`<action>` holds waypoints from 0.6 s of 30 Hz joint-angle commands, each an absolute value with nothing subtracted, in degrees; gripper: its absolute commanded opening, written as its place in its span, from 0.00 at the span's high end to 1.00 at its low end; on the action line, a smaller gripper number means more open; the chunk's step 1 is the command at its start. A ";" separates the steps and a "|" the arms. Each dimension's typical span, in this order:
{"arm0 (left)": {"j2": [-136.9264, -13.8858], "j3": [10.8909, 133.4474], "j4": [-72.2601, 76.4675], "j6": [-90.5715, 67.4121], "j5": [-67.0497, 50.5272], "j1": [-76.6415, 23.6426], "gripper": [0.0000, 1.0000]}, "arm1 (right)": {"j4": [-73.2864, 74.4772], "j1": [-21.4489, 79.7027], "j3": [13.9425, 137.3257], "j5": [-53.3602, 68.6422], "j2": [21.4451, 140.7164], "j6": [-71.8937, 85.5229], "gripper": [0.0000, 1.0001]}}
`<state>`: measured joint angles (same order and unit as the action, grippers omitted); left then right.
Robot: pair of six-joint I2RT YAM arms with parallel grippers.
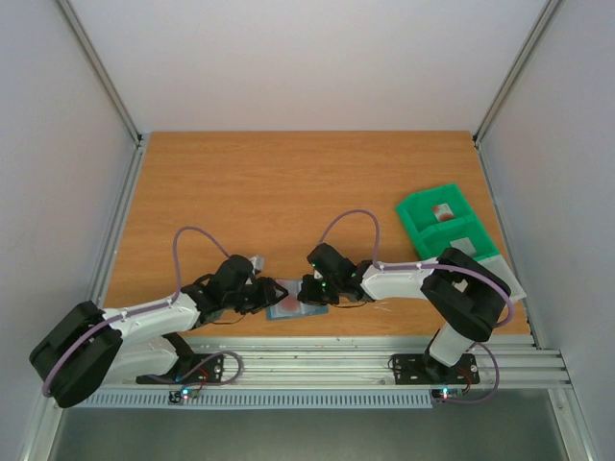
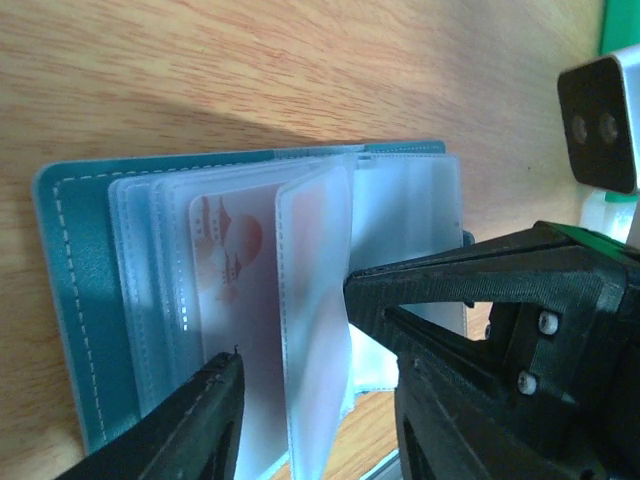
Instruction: Take the credit cards out of the card holder
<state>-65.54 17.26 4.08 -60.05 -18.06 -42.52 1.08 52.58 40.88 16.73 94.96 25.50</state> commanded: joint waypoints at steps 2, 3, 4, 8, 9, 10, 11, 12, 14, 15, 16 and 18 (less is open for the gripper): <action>-65.04 19.54 6.02 -59.57 -17.93 -42.92 0.66 | 2.59 53.13 38.21 15.76 96.33 26.32 0.98; -64.96 19.78 5.38 -59.38 -17.79 -42.92 0.67 | 2.27 53.17 38.03 15.88 96.36 26.44 0.98; -65.00 19.97 5.14 -59.20 -17.76 -42.92 0.69 | 2.06 53.16 37.91 15.95 96.38 26.45 0.98; -65.78 20.47 4.77 -58.97 -18.44 -42.98 0.78 | 0.87 53.17 37.56 16.58 95.43 25.57 0.98; -65.82 20.48 4.79 -58.97 -18.53 -42.90 0.81 | 0.31 53.17 37.47 17.13 95.23 25.47 0.98; -65.83 20.48 4.83 -58.97 -18.66 -42.91 0.85 | 0.19 53.17 37.44 17.72 95.11 25.53 0.97; -65.79 20.54 4.64 -58.97 -18.68 -42.96 0.88 | -0.66 53.15 37.44 18.32 95.10 25.68 0.97; -65.75 20.71 4.45 -58.89 -18.72 -42.92 0.92 | -1.79 53.17 37.38 18.81 95.05 25.84 0.97; -65.54 21.18 3.23 -58.88 -18.65 -42.92 0.99 | -2.73 53.17 37.00 19.67 94.51 26.01 0.97; -65.42 21.52 2.41 -58.77 -18.61 -42.97 1.00 | -2.57 53.17 36.86 19.74 93.87 25.93 0.96; -65.34 21.94 1.22 -58.65 -18.43 -42.97 1.00 | -1.79 53.17 36.76 19.45 92.83 25.65 0.95; -65.22 22.87 -2.05 -58.01 -18.01 -42.89 1.00 | 1.26 53.17 36.86 18.08 90.22 24.76 0.92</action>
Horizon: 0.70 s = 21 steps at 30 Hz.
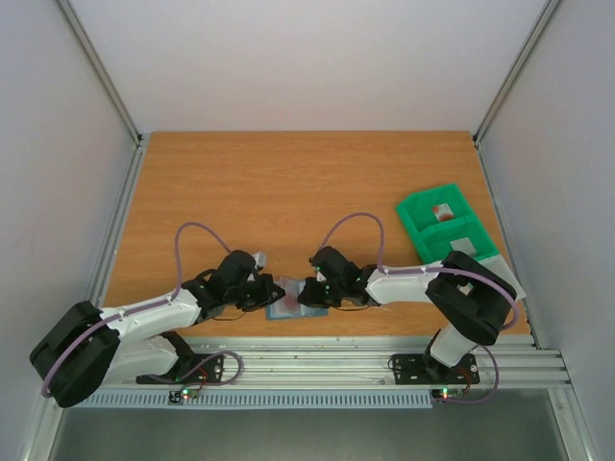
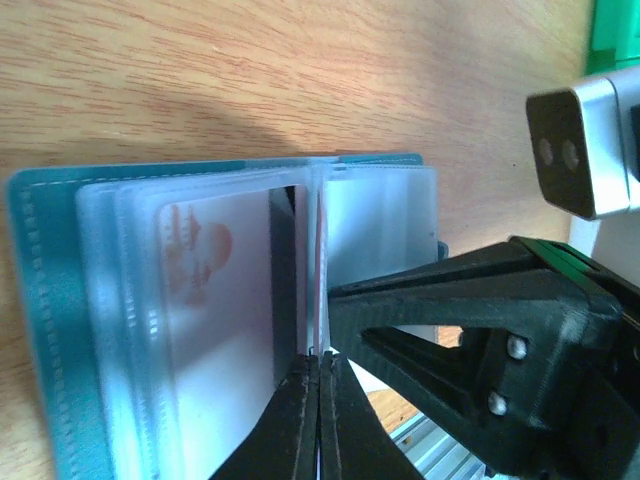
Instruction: Take the credit cards out of the card holder
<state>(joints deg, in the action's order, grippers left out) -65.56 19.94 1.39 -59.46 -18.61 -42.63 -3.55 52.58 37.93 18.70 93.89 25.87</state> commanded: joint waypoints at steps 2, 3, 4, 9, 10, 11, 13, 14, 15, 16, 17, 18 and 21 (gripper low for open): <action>-65.23 23.42 -3.96 -57.31 -17.89 -42.91 1.00 | 5.75 53.11 37.51 15.99 87.22 23.29 0.86; -65.28 23.66 -4.53 -57.04 -17.99 -42.93 1.00 | 7.95 53.09 37.89 14.84 85.74 22.45 0.83; -65.37 23.95 -5.21 -56.65 -18.09 -42.93 1.00 | 10.08 53.09 38.32 13.61 84.50 21.69 0.82; -65.26 25.04 -7.90 -55.81 -17.76 -42.98 1.00 | 20.75 52.95 41.25 5.67 80.34 17.68 0.76; -65.14 25.10 -7.99 -55.81 -17.75 -43.04 0.99 | 21.94 52.88 41.66 4.30 79.98 16.95 0.75; -65.13 25.21 -7.95 -55.77 -17.69 -42.99 0.99 | 23.16 52.84 42.11 3.02 79.76 16.49 0.74; -65.33 25.47 -7.60 -55.81 -17.98 -42.98 0.98 | 24.57 52.45 42.49 1.39 79.93 15.88 0.71; -65.68 25.49 -6.95 -55.85 -18.41 -43.01 0.97 | 24.82 52.20 42.47 0.91 80.02 15.71 0.71; -65.96 25.56 -5.76 -55.93 -19.04 -43.03 0.95 | 24.68 52.01 42.21 0.54 80.19 15.63 0.71; -66.39 25.56 -4.46 -56.11 -19.85 -43.03 0.93 | 24.18 51.87 41.93 0.45 80.42 15.57 0.70; -66.90 25.57 -3.12 -56.15 -20.76 -43.13 0.91 | 23.57 51.76 41.59 0.55 80.68 15.56 0.71; -67.35 25.69 -2.25 -56.33 -21.35 -43.27 0.88 | 22.91 51.77 41.19 0.77 81.05 15.49 0.71; -68.35 26.38 -1.63 -56.60 -21.66 -43.80 0.83 | 20.92 51.75 40.22 1.28 82.13 15.76 0.73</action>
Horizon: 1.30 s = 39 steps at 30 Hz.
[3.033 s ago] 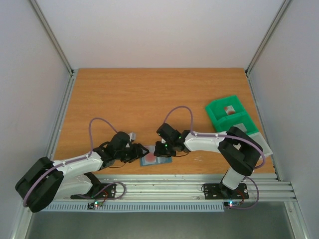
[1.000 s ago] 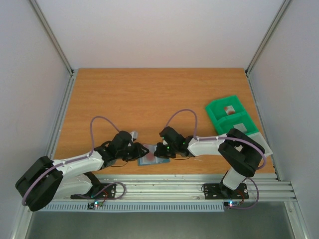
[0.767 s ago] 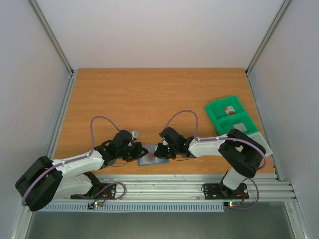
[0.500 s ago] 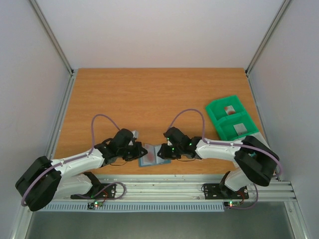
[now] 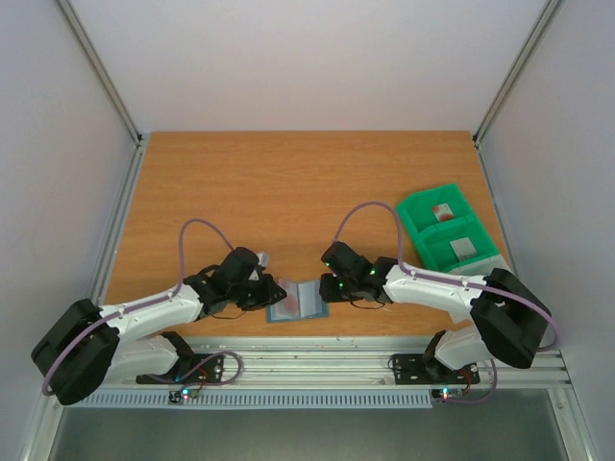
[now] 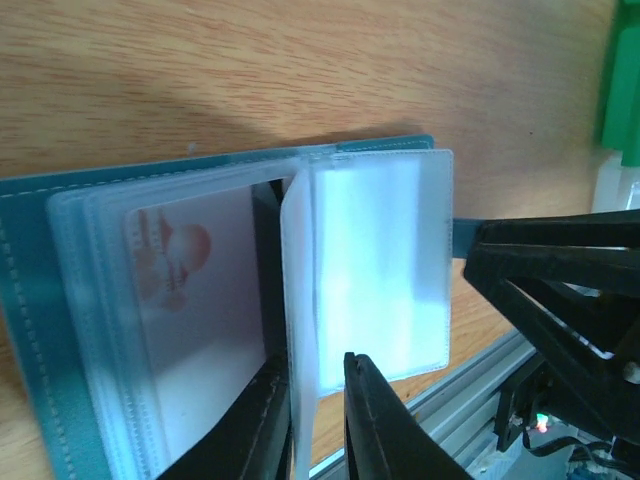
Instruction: Take the credit cards out of the card holder
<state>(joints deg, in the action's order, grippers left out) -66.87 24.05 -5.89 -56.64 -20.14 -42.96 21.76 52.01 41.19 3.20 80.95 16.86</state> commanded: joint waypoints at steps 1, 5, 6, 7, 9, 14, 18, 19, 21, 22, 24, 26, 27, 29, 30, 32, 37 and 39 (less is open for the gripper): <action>-68.51 26.50 -1.42 -56.60 -21.67 -43.99 0.83 | 20.07 51.73 39.84 1.68 82.32 15.81 0.74; -68.45 26.60 -0.13 -57.08 -22.00 -44.63 0.80 | 18.70 51.76 38.90 2.70 82.84 16.06 0.78; -68.44 26.61 1.47 -57.25 -22.12 -44.73 0.79 | 18.39 51.75 38.59 2.87 82.73 16.12 0.78; -68.54 26.61 2.28 -57.54 -22.27 -44.90 0.78 | 18.18 51.75 38.32 2.98 82.64 16.28 0.79; -68.97 26.35 4.42 -58.18 -22.61 -45.21 0.78 | 17.83 51.76 37.68 3.18 82.36 16.52 0.80; -73.33 25.94 11.01 -60.63 -24.02 -45.73 0.77 | 18.22 51.72 36.45 1.86 80.60 16.93 0.81; -74.68 26.34 13.67 -61.47 -21.75 -49.11 0.76 | 20.81 51.75 35.72 -1.51 76.79 16.93 0.81; -74.97 26.94 13.20 -61.24 -21.15 -49.89 0.75 | 21.68 51.70 35.56 -1.95 75.75 16.88 0.81; -75.59 27.71 12.68 -60.51 -20.84 -50.66 0.74 | 22.80 51.76 35.44 -2.26 73.76 16.94 0.80; -75.62 27.72 12.66 -60.40 -20.76 -50.85 0.73 | 23.30 51.73 35.58 -2.27 72.93 17.03 0.80; -74.73 27.21 12.62 -60.55 -19.80 -50.89 0.71 | 24.41 51.72 35.76 -2.36 71.41 17.21 0.80; -73.01 26.24 12.01 -60.86 -18.48 -50.89 0.69 | 25.47 51.77 35.98 -2.25 69.93 17.38 0.80; -71.99 25.93 11.20 -60.96 -17.64 -50.89 0.68 | 25.87 51.77 36.14 -2.07 69.32 17.47 0.80; -70.18 25.70 7.91 -60.55 -15.76 -50.89 0.65 | 26.18 51.77 36.69 -0.95 68.23 17.49 0.80; -69.51 25.73 5.95 -60.20 -14.55 -50.89 0.64 | 26.12 51.77 37.04 -0.66 68.13 17.49 0.80; -68.37 25.71 2.90 -59.43 -12.88 -50.84 0.64 | 25.70 51.77 37.90 1.48 68.52 17.78 0.80; -66.34 24.39 0.29 -58.33 -10.71 -50.74 0.60 | 22.34 51.75 39.67 6.23 71.24 17.73 0.83; -65.93 23.78 -1.41 -58.44 -9.84 -50.52 0.60 | 21.40 51.77 40.35 7.24 72.18 18.11 0.83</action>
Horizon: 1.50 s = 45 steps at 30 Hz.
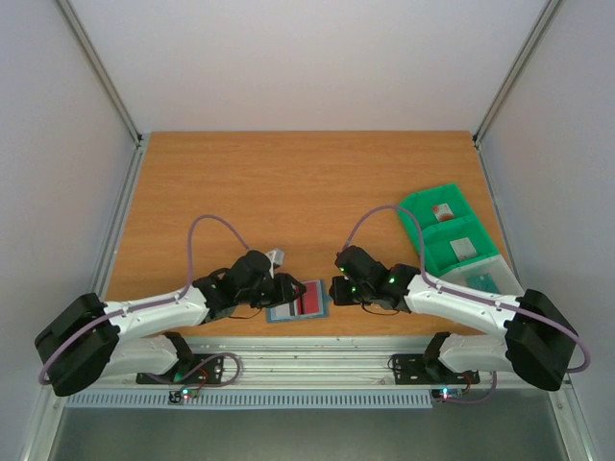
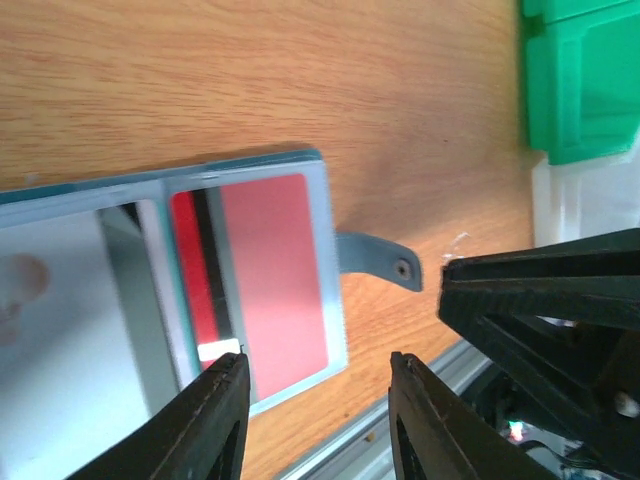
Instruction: Take the credit cards out of the card holder
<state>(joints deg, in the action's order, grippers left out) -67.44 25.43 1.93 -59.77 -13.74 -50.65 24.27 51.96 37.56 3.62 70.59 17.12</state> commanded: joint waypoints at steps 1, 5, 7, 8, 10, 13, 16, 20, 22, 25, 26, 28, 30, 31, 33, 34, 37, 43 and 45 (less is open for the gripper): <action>-65.91 23.47 -1.23 -58.59 -9.91 -50.41 0.59 | 20.91 51.77 40.53 7.49 72.68 18.25 0.82; -66.73 22.85 1.78 -59.19 -11.00 -50.32 0.59 | 19.99 51.77 42.45 8.94 76.35 18.04 0.82; -67.67 22.35 3.48 -59.65 -11.29 -50.27 0.59 | 20.14 51.72 43.59 9.11 78.21 17.67 0.82; -68.39 22.09 4.42 -59.88 -11.45 -50.27 0.59 | 20.50 51.76 44.16 8.87 78.95 17.19 0.82; -70.67 21.86 6.36 -60.23 -12.04 -50.27 0.59 | 21.49 51.77 45.67 8.38 81.04 16.32 0.82; -74.07 21.80 9.75 -60.88 -13.14 -50.27 0.59 | 21.93 51.77 46.81 8.75 83.08 15.97 0.82; -77.25 21.37 13.29 -62.17 -13.71 -50.27 0.60 | 21.19 51.74 46.27 7.55 84.03 16.03 0.83; -80.38 21.73 15.74 -63.33 -14.87 -50.27 0.60 | 20.07 51.77 45.40 6.27 85.92 16.23 0.84; -81.33 22.09 15.51 -63.05 -14.62 -50.27 0.60 | 19.65 51.77 45.22 6.21 87.39 16.10 0.85; -81.88 22.03 16.96 -63.89 -15.04 -50.27 0.60 | 19.85 51.77 45.05 5.69 89.28 16.17 0.85; -81.90 21.86 17.40 -64.16 -15.11 -50.30 0.60 | 19.59 51.77 44.53 5.51 89.51 16.56 0.86; -81.78 21.87 16.93 -64.35 -14.76 -50.23 0.60 | 18.34 51.72 43.18 5.41 89.93 17.36 0.86; -81.42 21.84 15.59 -64.12 -14.17 -50.27 0.60 | 16.80 51.77 41.67 5.79 90.32 18.25 0.87; -81.09 21.63 15.47 -64.14 -14.03 -50.27 0.60 | 16.00 51.75 40.99 6.13 90.60 18.56 0.87; -80.14 20.89 15.37 -64.24 -13.69 -50.27 0.61 | 14.34 51.77 39.82 7.05 91.06 19.05 0.88; -79.45 20.57 14.89 -64.20 -13.37 -50.27 0.60 | 13.59 51.77 39.35 7.41 91.38 19.36 0.89; -77.31 20.35 11.95 -63.45 -11.80 -50.30 0.61 | 11.17 51.77 37.88 8.30 92.06 20.12 0.90; -75.55 20.30 8.51 -62.97 -9.40 -50.27 0.60 | 7.22 51.76 35.77 10.25 92.18 21.81 0.91; -75.04 20.34 7.76 -63.03 -8.98 -50.27 0.61 | 6.68 51.76 35.26 10.28 91.88 22.33 0.92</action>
